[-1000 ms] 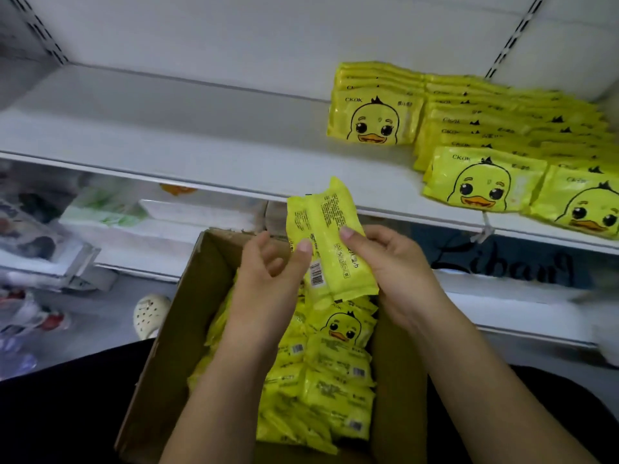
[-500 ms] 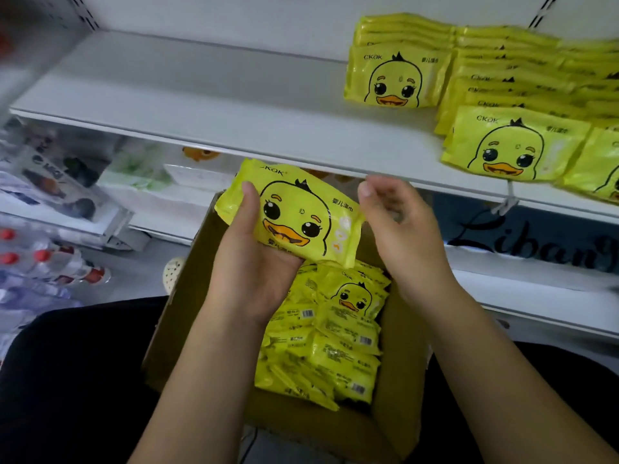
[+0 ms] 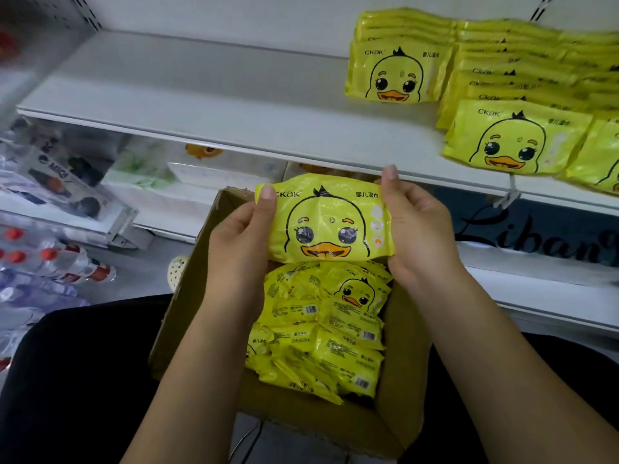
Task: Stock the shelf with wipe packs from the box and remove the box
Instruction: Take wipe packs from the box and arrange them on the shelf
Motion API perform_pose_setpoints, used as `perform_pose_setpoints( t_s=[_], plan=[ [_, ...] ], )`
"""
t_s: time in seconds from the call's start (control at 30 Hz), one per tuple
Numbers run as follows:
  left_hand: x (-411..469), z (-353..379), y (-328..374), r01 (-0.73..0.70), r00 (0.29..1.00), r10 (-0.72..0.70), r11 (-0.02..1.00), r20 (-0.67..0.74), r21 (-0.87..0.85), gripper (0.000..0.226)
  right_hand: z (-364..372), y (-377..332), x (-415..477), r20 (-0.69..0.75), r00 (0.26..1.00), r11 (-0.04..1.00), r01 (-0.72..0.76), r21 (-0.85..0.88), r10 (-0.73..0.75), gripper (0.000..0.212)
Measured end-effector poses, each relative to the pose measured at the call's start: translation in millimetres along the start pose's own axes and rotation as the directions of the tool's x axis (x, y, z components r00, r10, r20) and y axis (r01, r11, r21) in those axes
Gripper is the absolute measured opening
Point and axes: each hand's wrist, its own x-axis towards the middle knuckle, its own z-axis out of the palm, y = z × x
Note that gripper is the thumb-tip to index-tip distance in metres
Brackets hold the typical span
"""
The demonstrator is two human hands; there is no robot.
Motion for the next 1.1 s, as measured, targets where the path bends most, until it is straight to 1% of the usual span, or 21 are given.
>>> perform_pose_setpoints(
  t_s=[0.07, 0.13, 0.17, 0.2, 0.27, 0.33, 0.43, 0.5, 0.57, 0.63, 0.7, 0.77, 0.8, 0.87, 0.97, 1.03, 1.1],
  plan=[
    [0.2, -1.1, 2.2, -0.036, 0.999, 0.036, 0.999, -0.028, 0.009, 0.03, 2.1, 0.4, -3.0, 0.061, 0.997, 0.999, -0.044, -0.006, 0.044, 0.054],
    [1.8, -2.1, 3.7, -0.021, 0.999, 0.018, 0.999, -0.044, -0.05, 0.025, 2.6, 1.5, -4.1, 0.103, 0.993, 0.998, -0.057, -0.006, 0.058, 0.058],
    [2.9, -2.6, 3.2, -0.005, 0.999, 0.001, 0.996, -0.049, -0.084, 0.023, 3.0, 1.5, -4.4, 0.1, 0.994, 0.999, -0.043, -0.016, 0.044, 0.051],
    [3.4, -2.6, 2.6, 0.012, 0.998, -0.019, 0.993, -0.054, -0.115, 0.024, 2.9, 1.3, -4.7, 0.081, 0.996, 0.999, -0.026, -0.032, 0.028, 0.04],
    [2.0, -0.1, 2.2, 0.049, 0.997, -0.059, 0.985, -0.056, -0.164, 0.033, 1.8, -0.7, -4.9, 0.03, 0.999, 0.999, -0.028, -0.031, 0.029, 0.02],
    [0.6, 2.8, 2.1, 0.055, 0.995, -0.068, 0.982, -0.069, -0.181, 0.036, 0.4, -5.2, -5.4, -0.002, 0.999, 0.998, -0.053, 0.025, 0.053, 0.013],
    [1.5, 7.9, 5.5, 0.004, 0.991, -0.032, 0.977, -0.129, -0.212, 0.027, 0.1, -12.0, -4.9, -0.066, 0.998, 0.995, -0.013, 0.097, 0.019, 0.007],
    [4.6, 14.9, 9.4, 0.015, 0.988, -0.055, 0.965, -0.145, -0.26, 0.024, 0.4, -15.4, -5.3, -0.092, 0.996, 0.99, 0.018, 0.137, -0.005, 0.01],
    [8.0, 23.5, 12.5, 0.064, 0.987, -0.107, 0.946, -0.12, -0.318, 0.027, -1.0, -20.7, -4.1, -0.086, 0.996, 0.99, 0.015, 0.144, -0.003, 0.009],
    [11.4, 32.8, 14.0, 0.082, 0.989, -0.121, 0.934, -0.09, -0.349, 0.031, -6.2, -27.9, 0.6, -0.045, 0.999, 0.989, -0.01, 0.146, 0.017, 0.016],
    [14.7, 41.2, 14.9, 0.062, 0.994, -0.089, 0.931, -0.061, -0.359, 0.034, -12.7, -34.8, 6.4, 0.034, 0.999, 0.99, -0.047, 0.135, 0.042, 0.023],
    [18.6, 47.5, 16.3, 0.043, 0.998, -0.055, 0.92, -0.019, -0.389, 0.039, -18.7, -38.2, 11.1, 0.107, 0.992, 0.993, -0.076, 0.093, 0.066, 0.022],
    [20.4, 49.5, 17.4, 0.051, 0.999, -0.052, 0.914, 0.007, -0.402, 0.041, -20.7, -39.5, 12.7, 0.114, 0.991, 0.993, -0.077, 0.085, 0.067, 0.02],
    [23.2, 51.3, 18.9, 0.098, 0.994, -0.077, 0.935, 0.076, -0.341, 0.044, -24.8, -42.0, 16.1, 0.094, 0.995, 0.992, -0.054, 0.118, 0.043, 0.018],
    [18.6, 50.8, 15.8, 0.178, 0.971, -0.147, 0.972, 0.19, -0.155, 0.043, -29.1, -48.8, 18.6, 0.064, 0.998, 0.979, -0.037, 0.199, 0.025, 0.018],
    [15.3, 50.0, 11.2, 0.166, 0.964, -0.133, 0.977, 0.228, -0.134, 0.037, -31.5, -52.1, 19.0, 0.058, 0.998, 0.976, -0.037, 0.214, 0.025, 0.017],
    [13.7, 50.3, 10.1, 0.132, 0.967, -0.102, 0.984, 0.234, -0.119, 0.036, -34.8, -55.2, 19.0, 0.064, 0.998, 0.983, -0.014, 0.182, 0.002, 0.016]
  ],
)
